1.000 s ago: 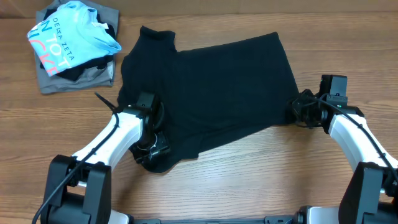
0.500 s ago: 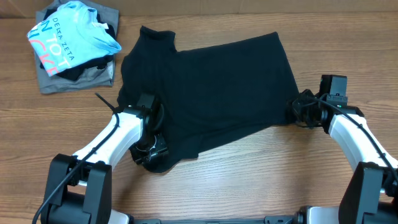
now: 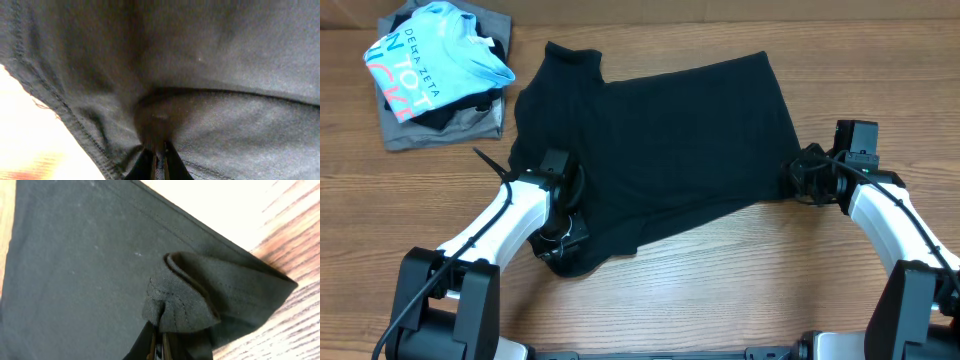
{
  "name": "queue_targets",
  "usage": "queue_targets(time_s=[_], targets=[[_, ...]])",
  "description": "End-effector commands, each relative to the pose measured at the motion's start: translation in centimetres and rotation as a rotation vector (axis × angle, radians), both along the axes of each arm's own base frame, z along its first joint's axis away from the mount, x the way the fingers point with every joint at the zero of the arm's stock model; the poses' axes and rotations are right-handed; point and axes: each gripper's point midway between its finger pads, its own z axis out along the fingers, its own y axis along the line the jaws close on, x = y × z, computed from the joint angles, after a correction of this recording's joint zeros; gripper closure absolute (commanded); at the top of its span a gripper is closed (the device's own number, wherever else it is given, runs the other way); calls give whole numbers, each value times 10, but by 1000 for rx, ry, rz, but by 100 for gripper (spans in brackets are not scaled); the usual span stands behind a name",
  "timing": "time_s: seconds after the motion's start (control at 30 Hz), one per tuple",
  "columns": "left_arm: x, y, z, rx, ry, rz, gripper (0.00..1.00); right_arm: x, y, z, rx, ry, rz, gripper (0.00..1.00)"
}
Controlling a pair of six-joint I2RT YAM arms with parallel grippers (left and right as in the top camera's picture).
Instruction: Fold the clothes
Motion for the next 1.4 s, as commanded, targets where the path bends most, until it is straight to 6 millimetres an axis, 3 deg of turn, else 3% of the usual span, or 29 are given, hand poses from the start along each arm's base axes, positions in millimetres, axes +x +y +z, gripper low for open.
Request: queue_targets(time_s=[0.0,0.33,0.6,0.97,1.27,1.37], targets=[[6,13,2,74,-15,-16,96,12,-4,10,-16,-43,-2,96],[57,13,48,81,-152,-38,96,29,-1,23,8,-131,7,96],[82,31,52,139,-244,0,96,44,-3,35,-6,-211,7,96],[131,49,63,173,-441,33,96,59,-19,45,-67,-280,-57,96],[146,55,69,213,-508,23,96,68,-19,20,-62,-259,-52,96],[152,54,71,209,-532,27,87,71,-19,11,-61,-252,-52,95]])
